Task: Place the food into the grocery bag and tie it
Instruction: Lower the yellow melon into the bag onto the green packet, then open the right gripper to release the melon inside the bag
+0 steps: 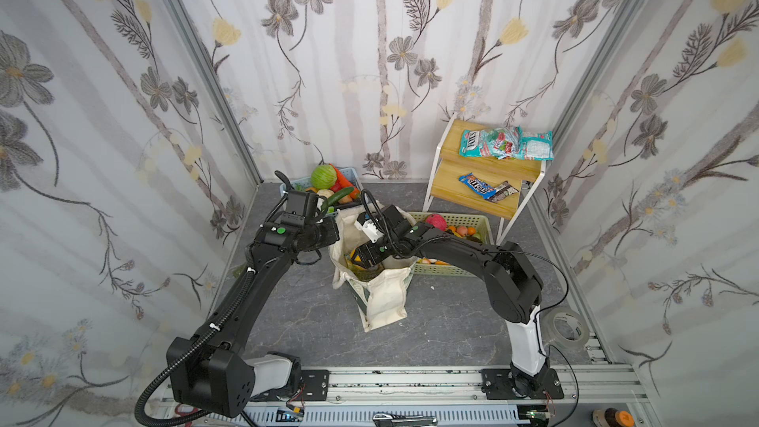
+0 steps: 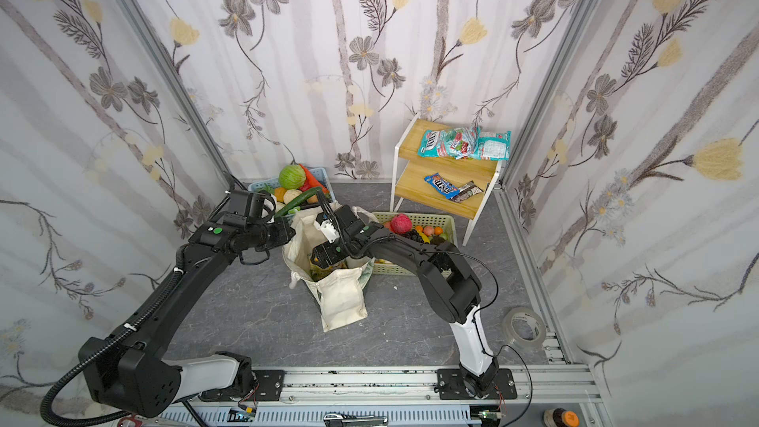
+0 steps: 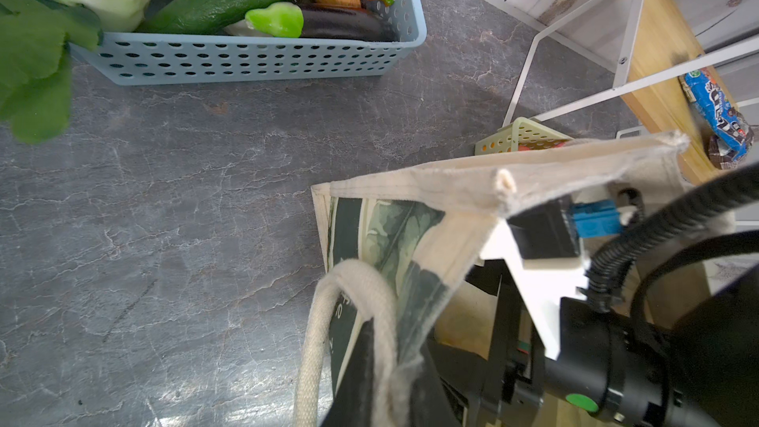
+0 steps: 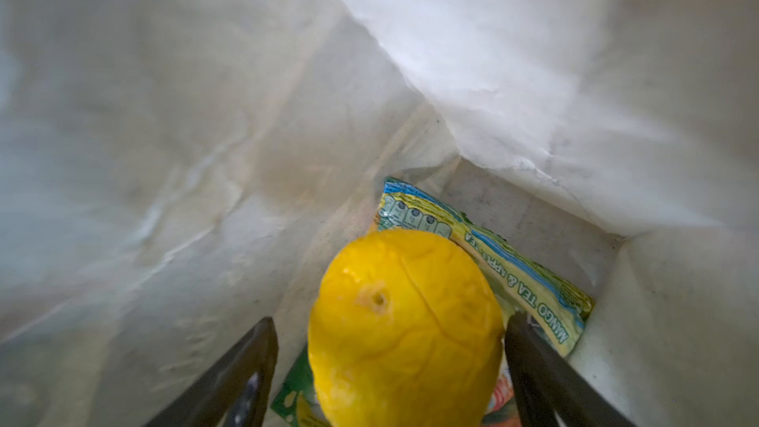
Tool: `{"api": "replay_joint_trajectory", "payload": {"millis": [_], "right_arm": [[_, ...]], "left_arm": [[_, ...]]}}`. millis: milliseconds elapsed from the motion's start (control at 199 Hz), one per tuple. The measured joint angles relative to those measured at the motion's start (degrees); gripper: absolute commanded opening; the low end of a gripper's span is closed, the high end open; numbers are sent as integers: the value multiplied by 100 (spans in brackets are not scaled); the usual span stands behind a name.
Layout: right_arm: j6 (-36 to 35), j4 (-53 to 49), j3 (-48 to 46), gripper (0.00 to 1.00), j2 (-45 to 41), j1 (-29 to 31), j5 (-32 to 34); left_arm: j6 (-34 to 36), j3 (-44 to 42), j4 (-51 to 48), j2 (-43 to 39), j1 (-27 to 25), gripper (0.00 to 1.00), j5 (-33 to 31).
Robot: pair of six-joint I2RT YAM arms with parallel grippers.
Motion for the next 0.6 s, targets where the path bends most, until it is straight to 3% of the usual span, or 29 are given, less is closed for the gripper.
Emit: {"api": "replay_joint_trajectory", "payload": {"millis": [602], "right_arm": [[-111,122,-221,85,-1298,-13,-468]], "left_arm": [[-24,0,-9,-26,0,0,-46]]}}
